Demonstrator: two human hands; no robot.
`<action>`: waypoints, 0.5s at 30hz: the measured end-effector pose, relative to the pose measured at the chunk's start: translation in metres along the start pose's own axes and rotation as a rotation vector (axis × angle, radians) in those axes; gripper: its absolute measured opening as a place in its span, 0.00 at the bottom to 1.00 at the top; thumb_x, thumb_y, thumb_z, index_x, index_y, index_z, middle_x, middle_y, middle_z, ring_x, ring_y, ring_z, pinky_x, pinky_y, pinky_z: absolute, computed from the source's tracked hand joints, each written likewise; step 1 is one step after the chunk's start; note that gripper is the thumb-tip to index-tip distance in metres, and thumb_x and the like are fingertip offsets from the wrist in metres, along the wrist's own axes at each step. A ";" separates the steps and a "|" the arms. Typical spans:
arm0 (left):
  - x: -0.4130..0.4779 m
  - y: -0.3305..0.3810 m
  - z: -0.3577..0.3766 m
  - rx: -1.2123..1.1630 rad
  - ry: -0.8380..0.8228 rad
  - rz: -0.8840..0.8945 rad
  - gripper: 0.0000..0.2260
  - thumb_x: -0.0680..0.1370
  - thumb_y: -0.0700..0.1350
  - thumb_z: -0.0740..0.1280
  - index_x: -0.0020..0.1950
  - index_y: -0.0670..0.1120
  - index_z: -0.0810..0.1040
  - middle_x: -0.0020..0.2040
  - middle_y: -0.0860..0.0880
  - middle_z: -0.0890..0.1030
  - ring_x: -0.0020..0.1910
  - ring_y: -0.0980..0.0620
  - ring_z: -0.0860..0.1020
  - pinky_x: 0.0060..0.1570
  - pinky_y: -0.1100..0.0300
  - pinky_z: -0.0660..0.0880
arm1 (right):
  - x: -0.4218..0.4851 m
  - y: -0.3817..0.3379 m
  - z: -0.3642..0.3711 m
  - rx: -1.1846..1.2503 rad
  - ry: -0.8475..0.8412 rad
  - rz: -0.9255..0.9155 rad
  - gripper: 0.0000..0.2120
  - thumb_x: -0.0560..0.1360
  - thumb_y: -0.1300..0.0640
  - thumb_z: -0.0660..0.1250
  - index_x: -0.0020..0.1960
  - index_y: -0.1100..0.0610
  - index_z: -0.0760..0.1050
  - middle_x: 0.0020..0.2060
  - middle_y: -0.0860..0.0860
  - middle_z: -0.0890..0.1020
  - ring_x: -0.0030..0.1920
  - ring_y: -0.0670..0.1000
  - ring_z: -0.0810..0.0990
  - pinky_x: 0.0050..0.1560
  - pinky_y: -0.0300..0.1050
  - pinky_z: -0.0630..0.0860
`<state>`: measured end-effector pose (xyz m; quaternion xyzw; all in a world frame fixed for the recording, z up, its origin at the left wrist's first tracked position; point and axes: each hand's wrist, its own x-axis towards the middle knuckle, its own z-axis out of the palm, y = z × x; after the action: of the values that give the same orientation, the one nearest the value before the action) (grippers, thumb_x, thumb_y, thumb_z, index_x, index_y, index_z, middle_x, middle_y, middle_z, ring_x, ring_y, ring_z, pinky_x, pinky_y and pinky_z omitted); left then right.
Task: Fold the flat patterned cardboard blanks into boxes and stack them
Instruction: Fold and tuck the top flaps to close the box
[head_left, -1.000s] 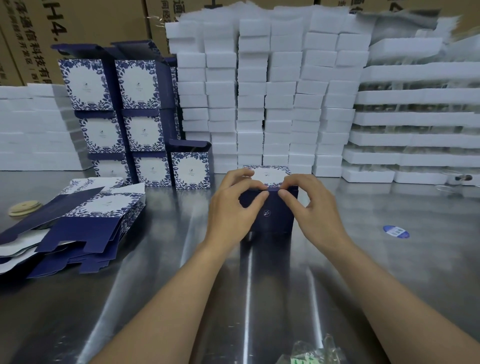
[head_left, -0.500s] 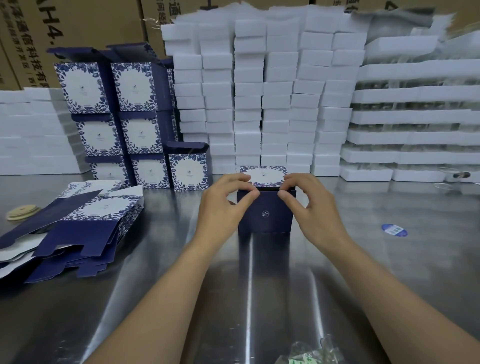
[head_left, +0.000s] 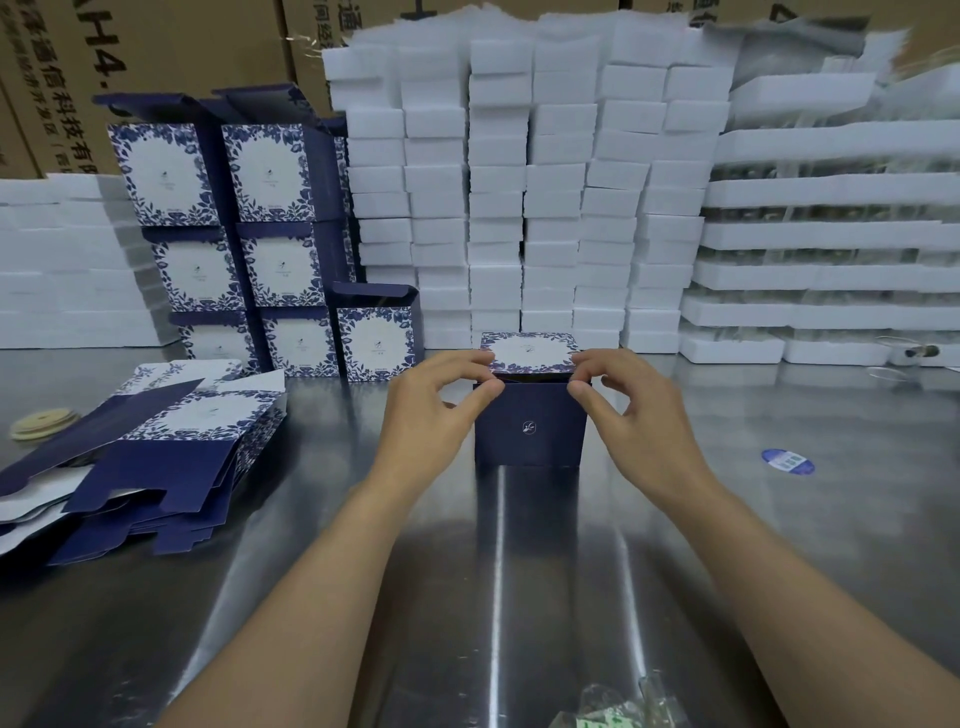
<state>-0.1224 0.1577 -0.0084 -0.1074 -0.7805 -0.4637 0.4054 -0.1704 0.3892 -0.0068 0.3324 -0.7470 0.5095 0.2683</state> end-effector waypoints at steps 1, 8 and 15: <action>0.001 0.000 0.001 0.007 -0.005 0.005 0.05 0.78 0.45 0.77 0.44 0.55 0.88 0.56 0.61 0.86 0.60 0.60 0.82 0.40 0.68 0.76 | 0.000 0.000 0.000 -0.001 -0.005 -0.003 0.06 0.81 0.63 0.70 0.49 0.53 0.81 0.54 0.44 0.84 0.60 0.48 0.81 0.64 0.51 0.76; 0.002 -0.004 -0.006 -0.016 -0.032 -0.046 0.04 0.78 0.46 0.78 0.47 0.56 0.88 0.57 0.62 0.86 0.62 0.62 0.81 0.59 0.54 0.78 | -0.001 0.000 -0.004 0.128 0.014 0.078 0.08 0.81 0.64 0.70 0.49 0.51 0.81 0.56 0.45 0.83 0.63 0.46 0.80 0.59 0.38 0.79; 0.001 -0.001 -0.006 -0.026 -0.027 -0.050 0.07 0.78 0.45 0.77 0.46 0.58 0.87 0.56 0.61 0.86 0.61 0.61 0.81 0.46 0.59 0.80 | -0.001 -0.001 -0.006 0.059 0.017 0.084 0.08 0.82 0.63 0.69 0.50 0.50 0.80 0.54 0.46 0.83 0.59 0.46 0.81 0.54 0.44 0.82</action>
<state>-0.1206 0.1525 -0.0065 -0.0996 -0.7823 -0.4823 0.3815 -0.1686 0.3943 -0.0048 0.3042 -0.7426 0.5449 0.2431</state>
